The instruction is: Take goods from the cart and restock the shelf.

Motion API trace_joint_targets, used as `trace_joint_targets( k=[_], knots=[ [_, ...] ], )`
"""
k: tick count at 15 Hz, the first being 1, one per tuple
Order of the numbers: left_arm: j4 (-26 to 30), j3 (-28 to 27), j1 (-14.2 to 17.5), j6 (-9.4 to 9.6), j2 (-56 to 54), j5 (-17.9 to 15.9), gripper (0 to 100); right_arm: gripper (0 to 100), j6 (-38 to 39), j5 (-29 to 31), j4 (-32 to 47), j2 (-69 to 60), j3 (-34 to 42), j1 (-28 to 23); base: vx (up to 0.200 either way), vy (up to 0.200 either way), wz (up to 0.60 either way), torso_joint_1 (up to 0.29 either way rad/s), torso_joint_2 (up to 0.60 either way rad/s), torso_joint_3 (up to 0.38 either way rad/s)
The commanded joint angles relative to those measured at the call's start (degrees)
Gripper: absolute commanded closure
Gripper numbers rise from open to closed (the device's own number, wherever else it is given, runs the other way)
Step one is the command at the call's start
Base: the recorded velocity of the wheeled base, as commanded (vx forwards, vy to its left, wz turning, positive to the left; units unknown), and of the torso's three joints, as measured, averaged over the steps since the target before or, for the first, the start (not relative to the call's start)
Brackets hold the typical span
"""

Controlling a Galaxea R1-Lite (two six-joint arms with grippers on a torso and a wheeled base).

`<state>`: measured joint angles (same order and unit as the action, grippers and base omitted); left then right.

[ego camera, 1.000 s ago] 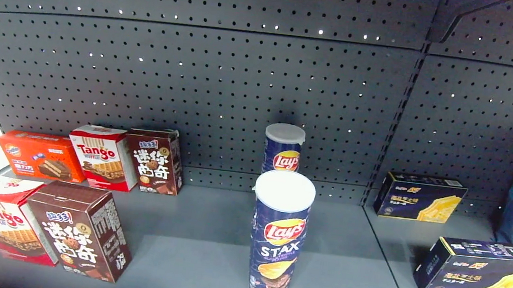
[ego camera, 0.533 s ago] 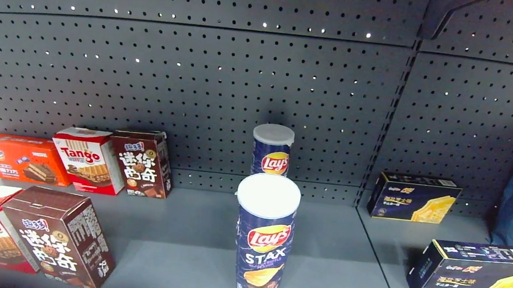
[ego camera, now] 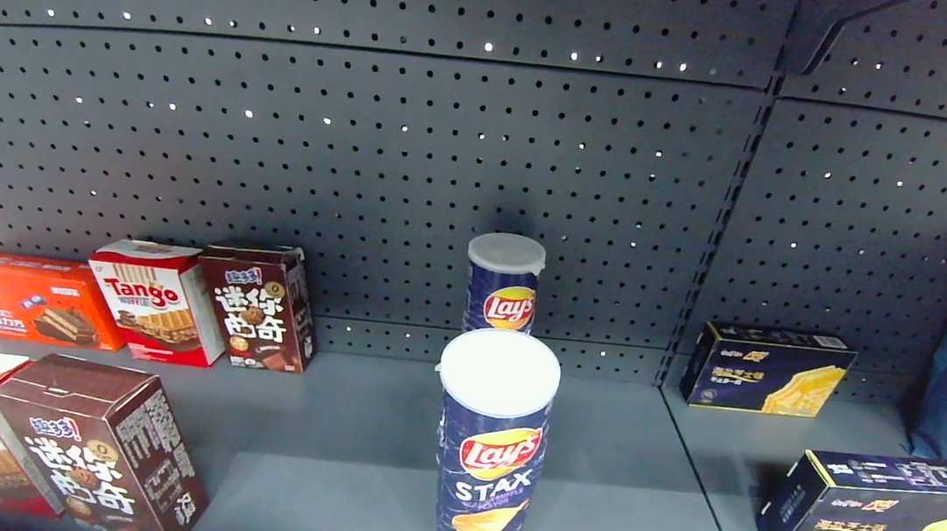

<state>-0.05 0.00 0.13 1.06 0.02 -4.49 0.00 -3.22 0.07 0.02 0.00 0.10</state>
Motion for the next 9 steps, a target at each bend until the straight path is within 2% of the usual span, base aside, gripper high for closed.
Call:
trace_joint_targets(
  k=[1, 2, 9],
  knots=[
    [0.0, 0.0, 0.0, -0.01, 0.0, 0.0, 0, 0, 0.0, 0.0, 0.0, 0.0, 0.0, 0.0, 0.0, 0.0, 0.0, 0.0, 0.0, 0.0],
    [0.0, 0.0, 0.0, -0.01, 0.0, 0.0, 0, 0, 0.0, 0.0, 0.0, 0.0, 0.0, 0.0, 0.0, 0.2, 0.0, 0.002, 0.0, 0.002],
    [0.0, 0.0, 0.0, -0.01, 0.0, 0.0, 0, 0, 0.0, 0.0, 0.0, 0.0, 0.0, 0.0, 0.0, 0.0, 0.0, 0.0, 0.0, 0.0]
  ],
)
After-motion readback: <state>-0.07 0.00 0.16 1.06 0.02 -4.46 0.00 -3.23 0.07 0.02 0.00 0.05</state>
